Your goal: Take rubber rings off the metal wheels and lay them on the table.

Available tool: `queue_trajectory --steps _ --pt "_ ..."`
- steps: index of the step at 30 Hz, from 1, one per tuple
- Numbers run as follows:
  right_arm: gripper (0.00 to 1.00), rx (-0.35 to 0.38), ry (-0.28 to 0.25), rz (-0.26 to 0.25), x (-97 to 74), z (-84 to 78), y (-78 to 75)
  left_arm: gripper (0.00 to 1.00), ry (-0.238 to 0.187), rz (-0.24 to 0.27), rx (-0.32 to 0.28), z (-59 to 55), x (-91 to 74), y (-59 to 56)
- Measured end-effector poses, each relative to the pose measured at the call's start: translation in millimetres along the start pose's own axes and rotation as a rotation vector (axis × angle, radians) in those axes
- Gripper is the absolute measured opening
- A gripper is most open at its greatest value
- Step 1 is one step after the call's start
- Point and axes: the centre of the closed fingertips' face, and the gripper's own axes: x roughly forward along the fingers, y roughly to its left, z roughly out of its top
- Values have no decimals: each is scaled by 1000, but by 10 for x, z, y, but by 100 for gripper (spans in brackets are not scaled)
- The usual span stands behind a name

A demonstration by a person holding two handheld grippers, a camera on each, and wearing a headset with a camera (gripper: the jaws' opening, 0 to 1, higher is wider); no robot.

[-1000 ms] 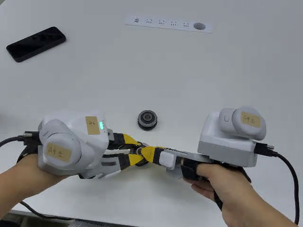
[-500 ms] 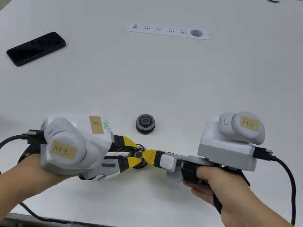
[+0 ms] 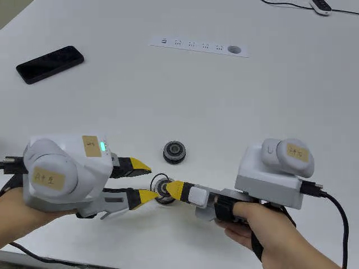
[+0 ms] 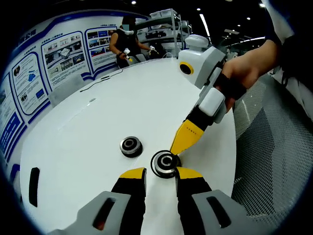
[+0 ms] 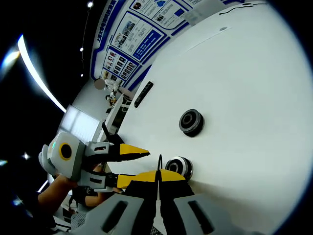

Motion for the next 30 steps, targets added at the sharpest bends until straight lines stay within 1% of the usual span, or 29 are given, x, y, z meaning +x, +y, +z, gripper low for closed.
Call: queue_trajectory --steps 3,6,10,13,16,18,23,27,29,30 --pt "2 9 -6 22 -13 13 68 25 -9 25 -17 -10 -64 48" --pt "2 26 -28 41 -62 89 121 24 -25 41 -29 26 -97 81" --pt "2 41 -64 37 -133 200 83 24 -34 46 -23 74 -88 89" --pt "2 59 -96 12 -207 283 -25 24 -39 43 -16 110 -61 90" --pt "2 82 -139 -42 -312 362 -209 24 -45 38 -16 141 -26 87" --pt "2 102 -172 -79 -377 412 -346 24 -37 31 -15 139 2 80" --pt "2 150 -186 -162 -486 374 -666 23 -40 17 -14 149 23 31" --pt "2 185 -191 -216 -553 321 -850 23 -28 10 -7 128 37 -2" --pt "2 176 -186 -244 -587 288 -922 23 -21 8 -3 109 40 -10" --pt "2 176 -187 -250 -598 280 -942 23 -21 7 -4 106 39 -11"
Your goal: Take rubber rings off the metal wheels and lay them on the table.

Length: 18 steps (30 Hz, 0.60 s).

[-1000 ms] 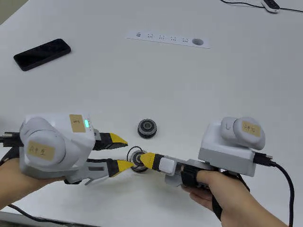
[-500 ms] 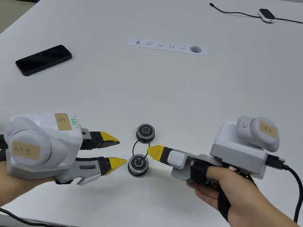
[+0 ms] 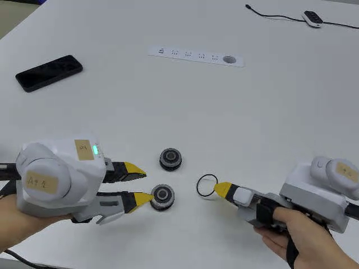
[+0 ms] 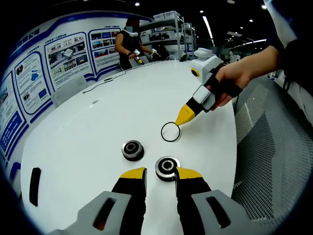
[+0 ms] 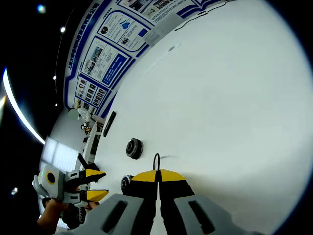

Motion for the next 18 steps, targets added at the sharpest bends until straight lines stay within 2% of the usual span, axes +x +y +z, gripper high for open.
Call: queue_trajectory --steps 5,12,14,18 --pt "2 5 -12 -53 -45 11 -134 23 -6 8 -4 13 -8 8" --pt "7 -35 -18 -125 -104 49 -265 22 -9 10 0 28 -12 -7" --pt "7 -74 -22 -142 -117 68 -298 23 -3 15 2 18 -11 -3" --pt "10 -77 -44 -152 -152 119 -312 23 -3 18 3 15 -16 -1"
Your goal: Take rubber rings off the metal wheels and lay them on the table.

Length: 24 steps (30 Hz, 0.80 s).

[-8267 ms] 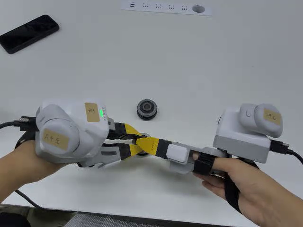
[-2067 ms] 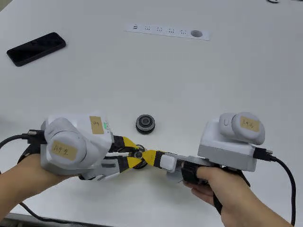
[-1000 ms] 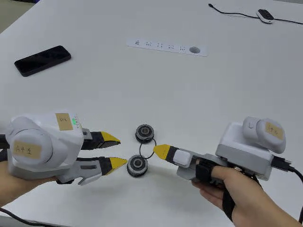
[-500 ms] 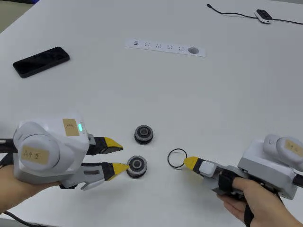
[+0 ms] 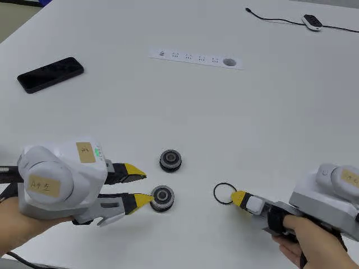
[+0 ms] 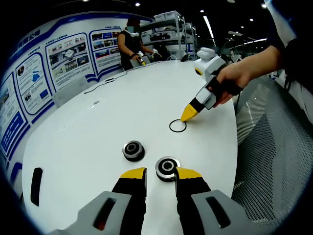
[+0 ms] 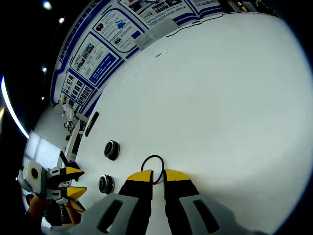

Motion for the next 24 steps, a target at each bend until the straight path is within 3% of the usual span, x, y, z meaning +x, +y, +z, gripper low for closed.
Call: queue_trajectory --steps 7,14,19,24 --pt "12 -110 -47 -18 -33 138 -9 22 -3 -5 2 9 10 -3" --pt "12 -100 -52 10 -34 161 79 23 -1 -29 8 26 75 -26" --pt "13 -144 -47 34 -18 145 176 22 9 -43 13 27 158 -33" --pt "13 -70 -42 74 -4 134 266 22 33 -66 22 -23 245 -77"
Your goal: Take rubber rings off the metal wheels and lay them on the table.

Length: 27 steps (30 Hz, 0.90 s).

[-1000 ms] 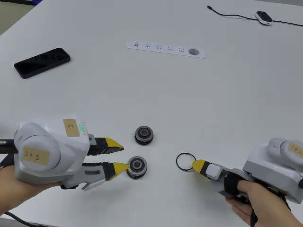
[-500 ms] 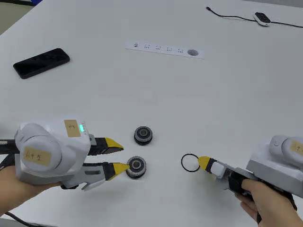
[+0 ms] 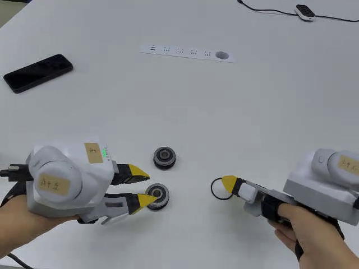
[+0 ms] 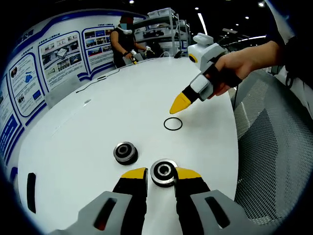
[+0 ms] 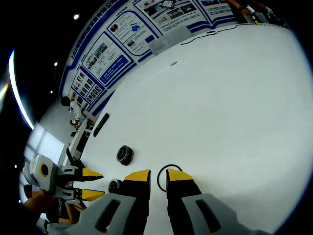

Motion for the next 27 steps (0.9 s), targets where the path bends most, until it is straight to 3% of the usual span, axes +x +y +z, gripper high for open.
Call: queue_trajectory --steps 6,16,27 --pt "13 22 1 32 38 8 106 19 20 -22 -4 -37 98 -28" --pt "13 19 2 47 63 7 152 17 36 -35 -10 -58 127 -23" --pt "13 27 2 57 71 4 188 15 28 -48 -17 -56 129 -38"
